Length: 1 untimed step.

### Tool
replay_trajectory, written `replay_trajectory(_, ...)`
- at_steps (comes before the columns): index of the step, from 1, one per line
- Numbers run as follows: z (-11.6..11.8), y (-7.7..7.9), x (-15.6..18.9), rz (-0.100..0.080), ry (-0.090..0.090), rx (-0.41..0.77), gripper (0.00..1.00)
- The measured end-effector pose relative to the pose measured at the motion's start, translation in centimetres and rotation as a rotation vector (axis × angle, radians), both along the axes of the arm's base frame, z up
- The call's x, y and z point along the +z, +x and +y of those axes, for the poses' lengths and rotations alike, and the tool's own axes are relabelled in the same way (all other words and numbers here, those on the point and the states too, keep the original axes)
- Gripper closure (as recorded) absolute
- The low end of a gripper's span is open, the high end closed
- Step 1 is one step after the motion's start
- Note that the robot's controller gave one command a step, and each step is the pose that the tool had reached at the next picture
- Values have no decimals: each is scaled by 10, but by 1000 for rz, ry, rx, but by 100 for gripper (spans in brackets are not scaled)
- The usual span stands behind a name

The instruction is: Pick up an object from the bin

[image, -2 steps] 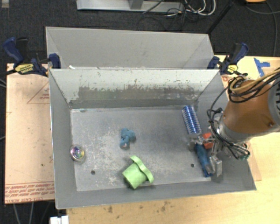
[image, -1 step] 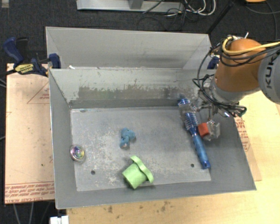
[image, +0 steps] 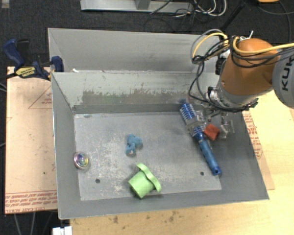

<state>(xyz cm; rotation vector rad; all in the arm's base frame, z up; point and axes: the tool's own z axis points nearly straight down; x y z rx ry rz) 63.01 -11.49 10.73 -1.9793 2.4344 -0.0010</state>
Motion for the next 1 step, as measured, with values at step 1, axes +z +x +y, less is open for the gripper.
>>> replay_trajectory(1,14,21,-33,-2,16,549,0)
